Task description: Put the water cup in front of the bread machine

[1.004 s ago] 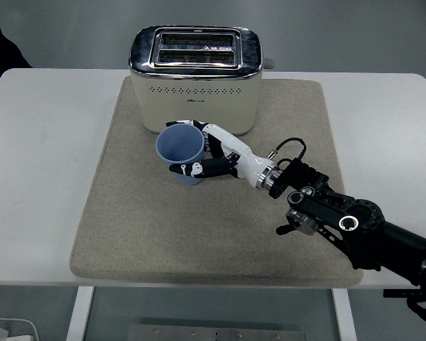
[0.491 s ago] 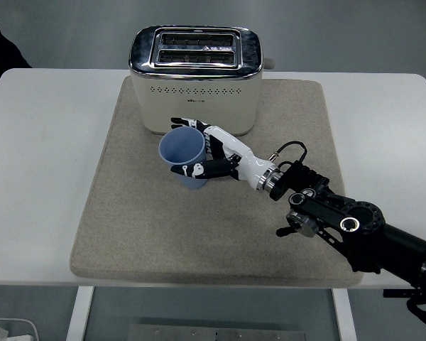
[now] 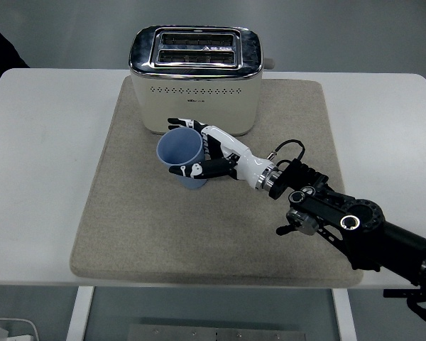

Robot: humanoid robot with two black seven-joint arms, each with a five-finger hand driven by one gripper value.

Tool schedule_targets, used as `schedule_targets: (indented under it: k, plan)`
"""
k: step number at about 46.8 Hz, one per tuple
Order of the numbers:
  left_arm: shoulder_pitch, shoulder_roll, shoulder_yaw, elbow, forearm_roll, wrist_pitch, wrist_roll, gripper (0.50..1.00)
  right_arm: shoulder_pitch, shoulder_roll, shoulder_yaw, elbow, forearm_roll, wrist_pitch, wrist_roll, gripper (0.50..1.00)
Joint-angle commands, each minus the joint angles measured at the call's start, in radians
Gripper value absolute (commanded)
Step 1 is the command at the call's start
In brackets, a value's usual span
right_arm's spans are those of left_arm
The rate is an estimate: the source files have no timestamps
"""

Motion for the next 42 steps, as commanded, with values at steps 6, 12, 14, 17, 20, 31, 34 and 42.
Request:
schedule_targets:
  k: [6,12,14,17,20,31,34,42]
  plan:
    - [0.0,0.0,0.0,-0.001,0.0,0.0,0.0,1.0,0.002,0.0,0.002,-0.002,0.0,0.007,0.0,0.928]
    - [0.0,0.0,0.0,-0.001,0.0,0.0,0.0,1.0,0.0,0.0,0.002,-0.012,0.0,0.027,0.0,0.928]
    - [0.0,0.0,0.0,-0.001,0.0,0.0,0.0,1.0,0.002,0.0,0.002,-0.019,0.0,0.028,0.0,0.928]
    - [0.0,0.0,0.0,-0.001,0.0,0.0,0.0,1.0,0.002,0.0,0.002,-0.026,0.0,0.028,0.0,0.928]
    - [0.0,0.0,0.0,-0.001,0.0,0.0,0.0,1.0,0.002,0.0,0.002,-0.032,0.0,0.033,0.0,0.928]
    - [0.0,0.0,0.0,-0.001,0.0,0.0,0.0,1.0,-0.003,-0.006,0.002,-0.046,0.001,0.048,0.0,0.928]
    - [0.0,0.0,0.0,-0.001,0.0,0.0,0.0,1.0,-0.003,-0.008,0.002,-0.048,0.001,0.053,0.0,0.928]
    - [0.0,0.0,0.0,-0.001,0.0,0.0,0.0,1.0,-0.003,-0.021,0.003,-0.048,0.001,0.056,0.0,0.928]
